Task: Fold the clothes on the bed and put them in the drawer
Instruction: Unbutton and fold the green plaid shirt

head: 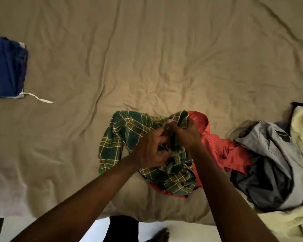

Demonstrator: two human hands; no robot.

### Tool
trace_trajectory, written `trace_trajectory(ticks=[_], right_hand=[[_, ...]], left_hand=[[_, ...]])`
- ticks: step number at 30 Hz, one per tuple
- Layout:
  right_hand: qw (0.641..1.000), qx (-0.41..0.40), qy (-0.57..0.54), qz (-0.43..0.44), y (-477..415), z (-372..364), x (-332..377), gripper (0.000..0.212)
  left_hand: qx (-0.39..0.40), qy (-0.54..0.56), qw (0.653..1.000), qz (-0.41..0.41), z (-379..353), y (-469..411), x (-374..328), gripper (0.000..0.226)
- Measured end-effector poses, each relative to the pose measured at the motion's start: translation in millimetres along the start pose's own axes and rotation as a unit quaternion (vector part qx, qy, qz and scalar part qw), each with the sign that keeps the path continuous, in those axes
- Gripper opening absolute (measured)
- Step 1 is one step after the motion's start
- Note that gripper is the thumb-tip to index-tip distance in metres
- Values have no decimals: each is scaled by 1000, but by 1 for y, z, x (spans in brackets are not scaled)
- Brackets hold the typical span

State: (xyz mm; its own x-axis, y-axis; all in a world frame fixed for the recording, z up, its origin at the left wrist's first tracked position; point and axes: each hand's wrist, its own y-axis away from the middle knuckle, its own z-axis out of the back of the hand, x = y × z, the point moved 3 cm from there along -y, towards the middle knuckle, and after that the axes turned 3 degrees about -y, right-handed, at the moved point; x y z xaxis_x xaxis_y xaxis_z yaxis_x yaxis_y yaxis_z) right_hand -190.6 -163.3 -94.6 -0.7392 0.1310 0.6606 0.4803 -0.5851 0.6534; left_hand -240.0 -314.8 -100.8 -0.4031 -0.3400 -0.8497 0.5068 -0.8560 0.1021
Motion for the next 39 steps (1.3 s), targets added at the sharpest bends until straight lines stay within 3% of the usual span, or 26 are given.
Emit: trace_trajectory(ticks=[1, 3, 5, 7, 10, 12, 15, 17, 19, 23, 24, 26, 28, 31, 34, 36, 39], right_hand=[[999, 7, 42, 5, 0, 1, -6, 36], [999, 6, 50, 13, 5, 5, -18, 4], [997, 31, -67, -33, 21, 8, -28, 15], [980, 86, -165, -68, 41, 5, -40, 23], [971, 106, -205, -66, 68, 3, -50, 33], [966, 109, -230, -52, 86, 8, -45, 32], [978, 61, -196, -24, 98, 28, -32, 37], [985, -5, -170, -8, 95, 50, -30, 42], [984, -24, -172, 29, 93, 66, -27, 47], [972, 105, -156, 141, 128, 75, -2, 35], [967, 125, -142, 172, 134, 76, 3, 28], [959, 151, -117, 210, 143, 82, 7, 33], [959, 149, -115, 213, 139, 88, 4, 57], [960, 150, -101, 212, 141, 99, 10, 45], [959, 179, -108, 194, 147, 108, 19, 26], [959, 179, -124, 180, 147, 107, 23, 25], [957, 197, -132, 164, 154, 107, 33, 30]], left_hand=[[-5, 26, 999, 23, -7, 14, -1, 22], [-44, 125, 976, 171, -14, 31, 7, 36], [-71, 153, 935, 313, -20, 43, 23, 59], [-75, 108, 918, 374, -20, 49, 27, 67], [-98, -16, 926, 365, -18, 50, 21, 67], [-103, -106, 926, 348, -14, 50, 11, 45], [-79, 4, 939, 336, -2, 48, -3, 21], [-53, 90, 941, 322, 5, 53, -25, 26], [-76, 71, 937, 334, 16, 58, -51, 33], [-183, 171, 906, 342, 20, 68, -112, 5], [-208, 178, 903, 331, 20, 68, -118, 22], [-237, 79, 920, 301, 25, 77, -147, 51], [-272, -95, 929, 231, 31, 87, -163, 37], [-258, -212, 932, 138, 41, 93, -179, 10], [-194, -83, 944, 252, 49, 97, -174, 6], [-107, 24, 933, 343, 44, 104, -173, 7], [-88, 206, 909, 353, 33, 115, -182, 14]])
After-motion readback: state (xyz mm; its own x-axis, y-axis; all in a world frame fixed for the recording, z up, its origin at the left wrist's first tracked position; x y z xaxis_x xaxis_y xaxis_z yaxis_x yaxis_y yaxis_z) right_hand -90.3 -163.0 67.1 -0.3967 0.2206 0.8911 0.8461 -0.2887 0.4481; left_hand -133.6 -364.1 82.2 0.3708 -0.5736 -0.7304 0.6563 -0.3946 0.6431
